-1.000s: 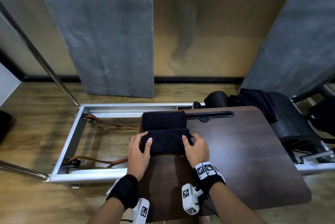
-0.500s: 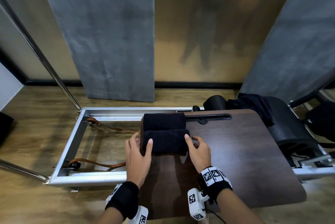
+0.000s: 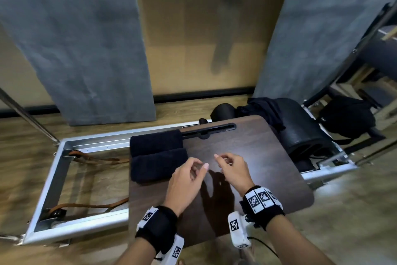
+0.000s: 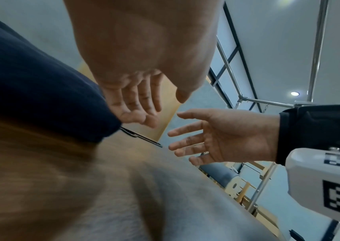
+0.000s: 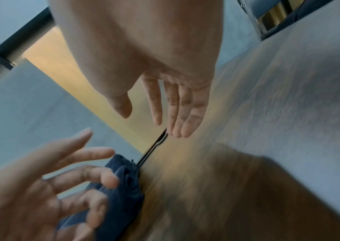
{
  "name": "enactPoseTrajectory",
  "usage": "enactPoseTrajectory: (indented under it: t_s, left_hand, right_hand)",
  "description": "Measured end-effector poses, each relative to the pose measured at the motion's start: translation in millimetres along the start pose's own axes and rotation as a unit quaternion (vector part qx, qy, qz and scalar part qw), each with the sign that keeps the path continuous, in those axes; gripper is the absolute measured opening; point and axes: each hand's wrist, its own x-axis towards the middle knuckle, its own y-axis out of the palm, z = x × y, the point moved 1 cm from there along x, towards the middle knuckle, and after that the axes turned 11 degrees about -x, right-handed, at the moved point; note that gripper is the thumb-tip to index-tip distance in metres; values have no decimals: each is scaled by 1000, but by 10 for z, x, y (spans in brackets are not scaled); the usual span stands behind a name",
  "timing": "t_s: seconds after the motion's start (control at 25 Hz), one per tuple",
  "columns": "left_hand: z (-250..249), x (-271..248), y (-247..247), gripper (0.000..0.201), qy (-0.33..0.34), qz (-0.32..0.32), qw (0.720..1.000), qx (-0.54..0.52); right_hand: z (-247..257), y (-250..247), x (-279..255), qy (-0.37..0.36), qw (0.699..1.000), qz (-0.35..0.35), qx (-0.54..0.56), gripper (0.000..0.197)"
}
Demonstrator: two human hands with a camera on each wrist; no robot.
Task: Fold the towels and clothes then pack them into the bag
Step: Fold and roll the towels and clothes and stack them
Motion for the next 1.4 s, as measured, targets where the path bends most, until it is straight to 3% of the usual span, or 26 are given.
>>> enactPoseTrajectory:
  t_s: [0.24,0.52,0.76,1.08,1.4]
  left_hand:
    - [-339,363,998,35,-37,39,998,28]
    - [-945,765,2792,33,-64,44,997,10]
    - [-1367,1061,3887,24,-106,38,993,-18]
    - [-1476,1625,4334,17,-150,1,986,-78]
    - [-1104,2715,4387,15,-233,-96,953,-166]
  right_hand:
    - [-558,-845,174,7,998,52,16,10]
    - [-1682,-2265,585,17,994,96,49,9]
    - [-2445,-3229,936,44,991,102,71,11]
    - [-2574,-3573,1821,37,991,122,37,13]
    - [-2276,-3333,3300,30,981,183,-60,24]
